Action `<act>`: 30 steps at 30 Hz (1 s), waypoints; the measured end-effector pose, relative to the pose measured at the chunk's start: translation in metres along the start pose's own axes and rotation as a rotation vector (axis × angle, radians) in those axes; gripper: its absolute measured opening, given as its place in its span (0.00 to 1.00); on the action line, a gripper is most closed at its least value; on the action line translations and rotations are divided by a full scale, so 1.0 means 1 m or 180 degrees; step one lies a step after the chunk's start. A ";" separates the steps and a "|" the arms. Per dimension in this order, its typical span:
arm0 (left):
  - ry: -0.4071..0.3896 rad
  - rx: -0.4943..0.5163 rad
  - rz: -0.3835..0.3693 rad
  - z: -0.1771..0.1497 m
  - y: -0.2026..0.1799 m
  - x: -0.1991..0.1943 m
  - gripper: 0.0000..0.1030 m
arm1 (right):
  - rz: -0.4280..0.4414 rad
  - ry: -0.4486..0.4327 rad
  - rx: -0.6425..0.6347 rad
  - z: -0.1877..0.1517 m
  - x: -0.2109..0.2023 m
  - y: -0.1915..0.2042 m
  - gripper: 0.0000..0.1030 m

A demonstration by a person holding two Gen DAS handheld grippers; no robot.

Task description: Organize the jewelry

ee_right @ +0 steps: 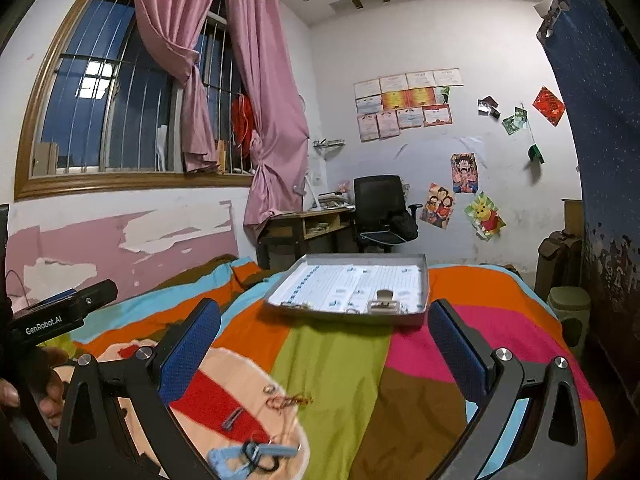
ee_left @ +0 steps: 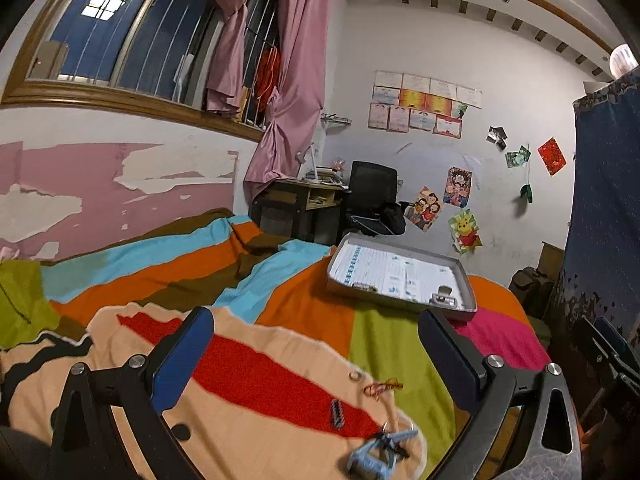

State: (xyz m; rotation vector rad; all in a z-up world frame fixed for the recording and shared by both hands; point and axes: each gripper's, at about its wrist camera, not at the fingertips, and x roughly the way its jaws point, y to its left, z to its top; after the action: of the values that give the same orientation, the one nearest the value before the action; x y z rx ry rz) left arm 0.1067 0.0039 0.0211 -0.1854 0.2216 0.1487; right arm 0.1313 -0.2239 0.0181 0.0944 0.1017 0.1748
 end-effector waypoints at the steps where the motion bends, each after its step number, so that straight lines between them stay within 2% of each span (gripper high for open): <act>1: 0.0011 -0.0006 0.0001 -0.003 0.002 -0.004 1.00 | 0.0002 0.0014 0.0003 -0.002 -0.005 0.001 0.99; 10: 0.0233 0.0191 -0.0108 -0.026 0.008 -0.026 1.00 | -0.0084 0.0196 0.0040 -0.022 -0.030 0.006 0.99; 17: 0.0348 0.0189 -0.0130 -0.037 0.016 -0.040 1.00 | -0.0151 0.0276 0.0040 -0.029 -0.044 0.010 0.99; 22: 0.0343 0.0178 -0.0130 -0.036 0.017 -0.041 1.00 | -0.0166 0.0328 0.0055 -0.034 -0.054 0.015 0.99; 30: 0.0196 0.0148 -0.0100 -0.025 0.015 -0.035 1.00 | -0.0171 0.0296 0.0046 -0.032 -0.049 0.020 0.99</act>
State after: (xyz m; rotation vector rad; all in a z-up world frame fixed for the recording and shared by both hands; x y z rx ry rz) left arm 0.0651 0.0088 0.0028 -0.1473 0.2829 0.1068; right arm 0.0764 -0.2104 -0.0069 0.0979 0.1981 0.1248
